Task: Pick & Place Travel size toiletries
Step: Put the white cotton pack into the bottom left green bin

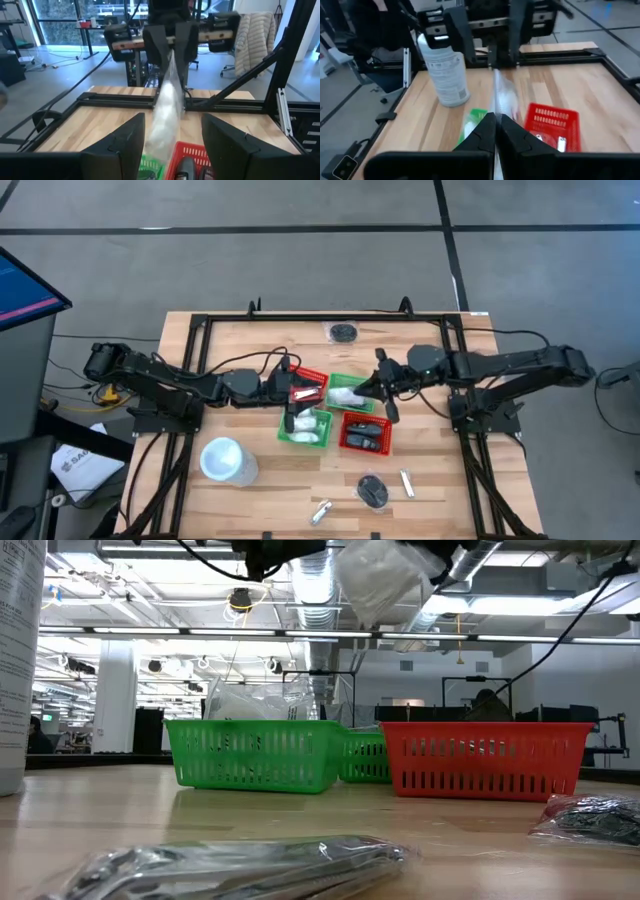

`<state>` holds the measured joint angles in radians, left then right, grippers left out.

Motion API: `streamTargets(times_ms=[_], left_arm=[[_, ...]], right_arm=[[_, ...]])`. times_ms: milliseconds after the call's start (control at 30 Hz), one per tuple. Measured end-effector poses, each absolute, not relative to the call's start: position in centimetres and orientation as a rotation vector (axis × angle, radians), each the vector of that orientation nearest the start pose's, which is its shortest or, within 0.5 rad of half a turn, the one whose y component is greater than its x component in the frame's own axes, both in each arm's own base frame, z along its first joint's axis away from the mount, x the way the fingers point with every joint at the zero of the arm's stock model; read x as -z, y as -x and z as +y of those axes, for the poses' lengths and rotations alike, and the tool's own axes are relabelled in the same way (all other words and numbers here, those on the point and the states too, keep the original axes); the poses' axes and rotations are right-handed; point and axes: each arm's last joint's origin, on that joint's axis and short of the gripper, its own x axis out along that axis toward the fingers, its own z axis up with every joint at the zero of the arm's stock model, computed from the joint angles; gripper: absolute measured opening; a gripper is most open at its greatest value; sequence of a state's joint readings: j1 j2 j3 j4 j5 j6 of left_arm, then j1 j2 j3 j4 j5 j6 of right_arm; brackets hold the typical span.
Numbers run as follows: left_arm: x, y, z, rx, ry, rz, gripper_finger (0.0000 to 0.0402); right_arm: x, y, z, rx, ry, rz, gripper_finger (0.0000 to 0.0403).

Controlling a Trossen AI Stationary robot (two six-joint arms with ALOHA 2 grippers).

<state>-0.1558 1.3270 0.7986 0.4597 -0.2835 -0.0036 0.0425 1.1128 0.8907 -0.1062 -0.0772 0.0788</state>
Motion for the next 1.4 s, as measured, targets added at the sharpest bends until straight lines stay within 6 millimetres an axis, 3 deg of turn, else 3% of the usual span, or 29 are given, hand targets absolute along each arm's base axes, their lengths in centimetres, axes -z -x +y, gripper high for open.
streamTargets(times_ms=[400,900,1067,1267,1400], left_arm=[[-28.4,-29.1,-3.9,-0.075,-0.002,0.045,0.0186],[-28.3,-29.1,-3.9,-0.074,0.002,0.048,0.0182],[-28.2,-29.1,-4.0,-0.071,0.0,0.056,0.0132],[-28.2,-29.1,-4.1,-0.021,-0.003,0.06,0.0019],[-28.1,-29.1,-4.1,-0.018,-0.004,0.068,0.0005]], right_arm=[[-30.5,-27.5,2.0,-0.132,-0.051,0.3,0.0],[-32.6,-32.1,3.4,-0.186,0.056,0.366,0.0],[-32.9,-32.6,3.4,-0.185,0.056,0.407,0.0],[-33.0,-32.4,3.2,-0.177,0.055,0.423,0.0],[-32.9,-32.4,3.1,-0.176,0.055,0.436,0.0]])
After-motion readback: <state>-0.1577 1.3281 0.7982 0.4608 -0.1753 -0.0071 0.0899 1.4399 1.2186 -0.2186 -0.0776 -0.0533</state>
